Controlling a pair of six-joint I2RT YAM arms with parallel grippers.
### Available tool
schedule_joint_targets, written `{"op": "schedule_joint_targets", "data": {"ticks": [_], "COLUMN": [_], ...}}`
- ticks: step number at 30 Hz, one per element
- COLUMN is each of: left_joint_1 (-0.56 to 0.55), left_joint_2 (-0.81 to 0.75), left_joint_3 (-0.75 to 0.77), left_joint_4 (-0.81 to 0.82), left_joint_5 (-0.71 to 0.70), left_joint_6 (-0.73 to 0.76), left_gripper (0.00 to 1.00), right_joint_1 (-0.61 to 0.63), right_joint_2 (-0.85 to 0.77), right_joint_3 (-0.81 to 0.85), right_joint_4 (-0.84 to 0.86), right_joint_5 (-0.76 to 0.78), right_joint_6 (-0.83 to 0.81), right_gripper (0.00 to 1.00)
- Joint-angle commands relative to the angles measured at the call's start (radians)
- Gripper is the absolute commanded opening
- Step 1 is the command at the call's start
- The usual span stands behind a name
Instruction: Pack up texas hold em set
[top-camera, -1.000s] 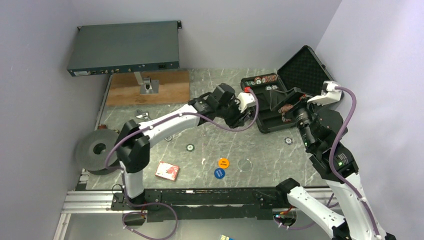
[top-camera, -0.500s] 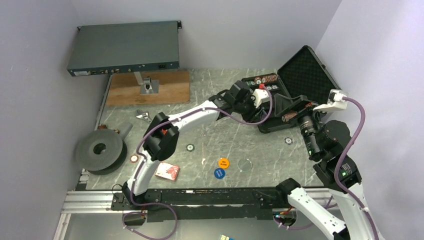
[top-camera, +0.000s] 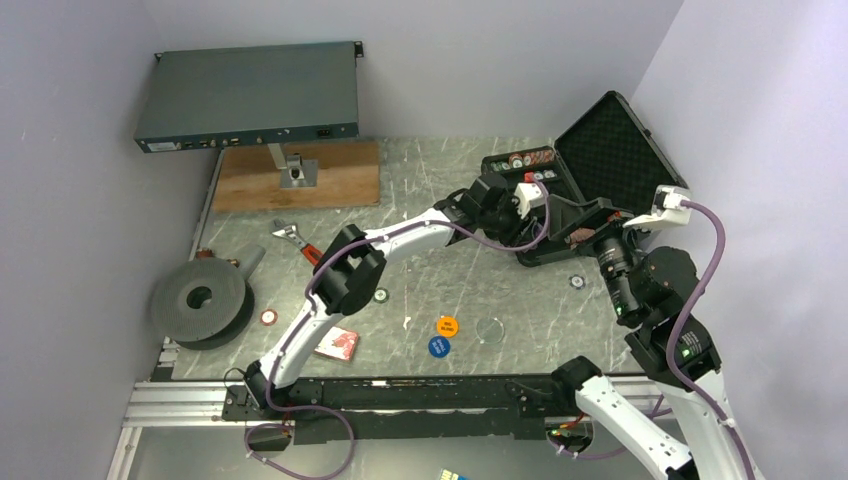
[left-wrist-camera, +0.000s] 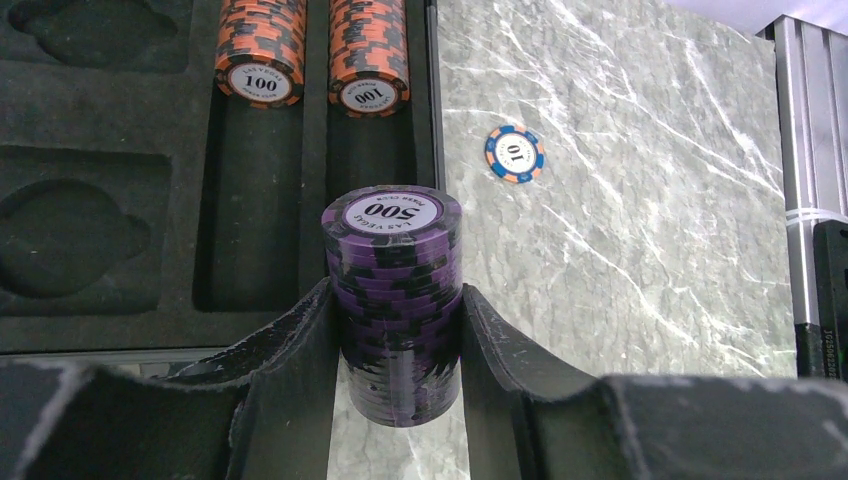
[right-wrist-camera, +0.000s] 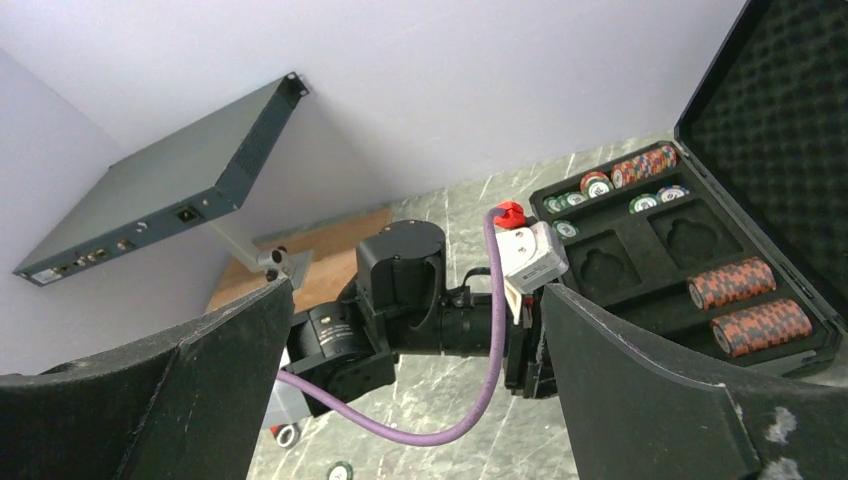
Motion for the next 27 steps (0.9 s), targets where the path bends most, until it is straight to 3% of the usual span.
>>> {"op": "schedule_joint_targets", "data": {"ticks": [1, 19, 23, 27], "left_joint_1": [-0.005, -0.015, -0.017, -0.017], "left_joint_2": [0.008, 0.095, 0.096, 0.092], "left_joint_3": [0.088, 0.125, 0.107, 0.09], "left_joint_4": [0.173, 0.245, 0.249, 0.256], "left_joint_5": [0.049, 0.049, 0.045, 0.029], "left_joint_6": [-0.055, -0.062, -0.048, -0.043], "left_gripper": [0.0, 0.03, 0.19, 0.48], "right_joint_1": [0.0, 0.0, 0.001, 0.0], "right_joint_2": [-0.005, -0.003, 0.001, 0.007], "right_joint_3": [-0.015, -0.055, -0.057, -0.051], "right_joint_4": [0.022, 0.041, 0.044, 0.044], "right_joint_5": [-0.005, -0.003, -0.007, -0.005], "right_joint_6": [-0.009, -0.027, -0.027, -0.028], "right_gripper": [0.98, 0.98, 0.98, 0.98]}}
